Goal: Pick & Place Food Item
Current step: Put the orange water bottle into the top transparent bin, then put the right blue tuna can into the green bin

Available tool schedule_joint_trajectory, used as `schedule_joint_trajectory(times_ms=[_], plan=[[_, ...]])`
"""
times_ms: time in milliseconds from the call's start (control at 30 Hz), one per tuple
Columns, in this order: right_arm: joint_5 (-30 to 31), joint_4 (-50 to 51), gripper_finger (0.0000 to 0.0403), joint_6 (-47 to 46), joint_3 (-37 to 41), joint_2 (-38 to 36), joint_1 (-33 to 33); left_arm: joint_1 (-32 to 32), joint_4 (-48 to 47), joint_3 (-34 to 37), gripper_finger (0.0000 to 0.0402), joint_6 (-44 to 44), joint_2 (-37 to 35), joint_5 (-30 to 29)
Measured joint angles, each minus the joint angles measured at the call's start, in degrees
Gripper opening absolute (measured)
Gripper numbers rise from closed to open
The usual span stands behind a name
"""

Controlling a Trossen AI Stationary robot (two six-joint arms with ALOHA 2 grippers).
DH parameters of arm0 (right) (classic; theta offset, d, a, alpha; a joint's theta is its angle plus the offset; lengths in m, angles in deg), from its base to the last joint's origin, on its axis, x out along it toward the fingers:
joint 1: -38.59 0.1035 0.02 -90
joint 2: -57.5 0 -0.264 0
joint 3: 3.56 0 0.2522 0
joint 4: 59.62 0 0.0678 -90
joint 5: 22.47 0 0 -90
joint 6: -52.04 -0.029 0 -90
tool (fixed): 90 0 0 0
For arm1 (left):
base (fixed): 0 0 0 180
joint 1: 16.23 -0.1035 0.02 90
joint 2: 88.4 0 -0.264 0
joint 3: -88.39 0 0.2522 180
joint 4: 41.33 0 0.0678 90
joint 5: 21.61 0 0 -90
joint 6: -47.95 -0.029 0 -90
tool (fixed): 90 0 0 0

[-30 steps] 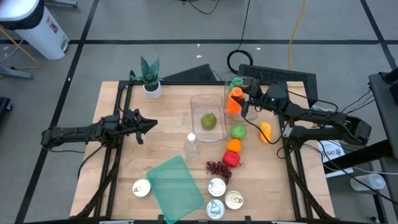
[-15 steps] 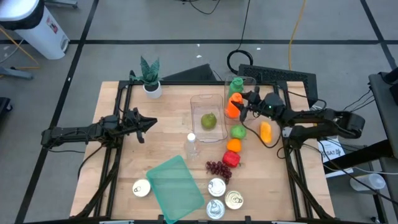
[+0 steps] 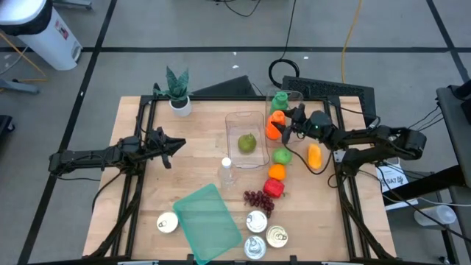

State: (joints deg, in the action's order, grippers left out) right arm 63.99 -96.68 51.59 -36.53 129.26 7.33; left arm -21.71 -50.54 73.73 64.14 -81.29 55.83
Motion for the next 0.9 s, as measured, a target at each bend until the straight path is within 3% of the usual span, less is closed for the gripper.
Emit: schedule_joint_trajectory(times_ms=[167,433,533,700,800,900], plan=[[-1.3,-0.8,0.0371,-0.4,0.0,-1.7,1.0,0.0,0.0,0.0,0.0051,0.0,0.0,0.0],[-1.3,-0.5,0.0377,6.5,-0.4,-13.2,5.7,0.0,0.0,0.0,0.0051,0.0,0.0,0.0],[-2.7,6.4,0.0377,7.7,-4.1,-18.7,9.4,0.0,0.0,0.0,0.0051,0.0,0.0,0.0],[-2.6,31.7,0.0377,11.9,-17.7,-23.4,23.1,0.0,-0.1,0.0,0.0051,0.0,0.0,0.0],[5.9,45.3,0.0377,15.0,-24.7,-22.8,35.0,0.0,-0.1,0.0,0.0051,0.0,0.0,0.0],[17.2,51.8,0.0377,15.9,-27.2,-21.2,47.5,0.0,-0.1,0.0,0.0051,0.0,0.0,0.0]])
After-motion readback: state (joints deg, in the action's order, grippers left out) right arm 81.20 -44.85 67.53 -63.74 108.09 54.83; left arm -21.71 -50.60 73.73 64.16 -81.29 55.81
